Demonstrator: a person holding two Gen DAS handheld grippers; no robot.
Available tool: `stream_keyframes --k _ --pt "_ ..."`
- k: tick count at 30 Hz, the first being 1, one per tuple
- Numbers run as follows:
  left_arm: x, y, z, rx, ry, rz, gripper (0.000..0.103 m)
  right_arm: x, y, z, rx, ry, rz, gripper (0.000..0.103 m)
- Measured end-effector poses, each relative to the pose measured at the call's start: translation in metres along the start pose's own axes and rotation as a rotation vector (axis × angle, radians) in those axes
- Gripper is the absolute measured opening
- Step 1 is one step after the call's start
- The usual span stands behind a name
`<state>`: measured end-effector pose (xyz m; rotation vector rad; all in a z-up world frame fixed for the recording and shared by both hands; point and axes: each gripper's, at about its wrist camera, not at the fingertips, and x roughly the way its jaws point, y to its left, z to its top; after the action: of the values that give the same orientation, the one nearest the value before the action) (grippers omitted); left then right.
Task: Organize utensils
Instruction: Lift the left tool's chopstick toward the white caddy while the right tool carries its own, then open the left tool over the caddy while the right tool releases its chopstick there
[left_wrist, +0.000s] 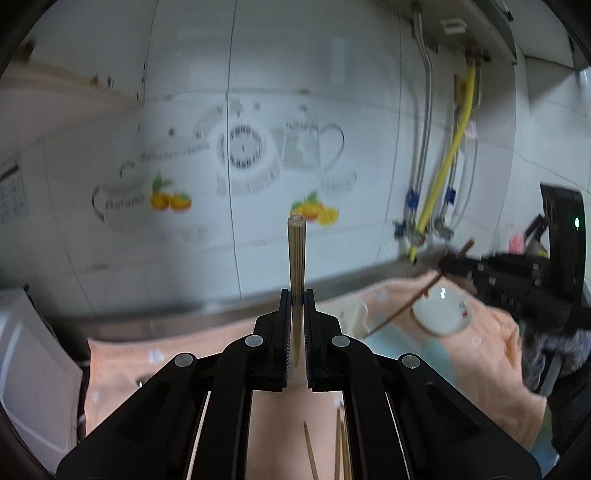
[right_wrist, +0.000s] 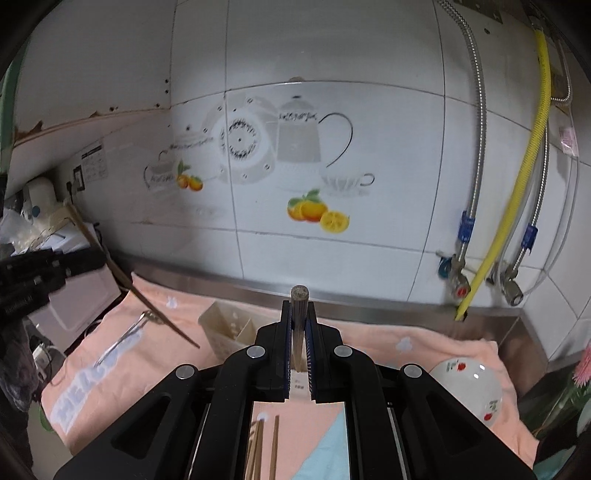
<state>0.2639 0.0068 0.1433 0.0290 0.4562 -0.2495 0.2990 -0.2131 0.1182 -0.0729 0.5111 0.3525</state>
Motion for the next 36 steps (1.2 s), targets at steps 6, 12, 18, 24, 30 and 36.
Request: stream_keyframes --k 6,12,18,24,30,36 --pt "0.028 0.007 0.015 -0.006 -0.042 0.055 0.005 0.017 -0.003 0.007 0.007 0.006 -0.014 0.007" --pt "0.074 0.028 -0.002 -0.091 0.025 0.047 0.005 0.041 -0.005 -0.004 0.009 0.049 -0.017 0.007" --pt "0.105 0.041 -0.025 -0.13 0.112 0.047 0.005 0.063 -0.01 -0.017 0.028 0.091 -0.018 0.007" --pt "0.12 0.046 -0.038 -0.142 0.163 0.041 0.006 0.076 -0.012 -0.027 0.04 0.115 -0.019 0.007" --pt "0.118 0.048 -0.038 -0.153 0.161 0.04 0.008 0.078 -0.012 -0.03 0.042 0.116 -0.017 0.007" --pt "0.104 0.048 -0.037 -0.154 0.136 0.043 0.027 0.065 -0.014 -0.028 0.045 0.084 -0.032 0.02"
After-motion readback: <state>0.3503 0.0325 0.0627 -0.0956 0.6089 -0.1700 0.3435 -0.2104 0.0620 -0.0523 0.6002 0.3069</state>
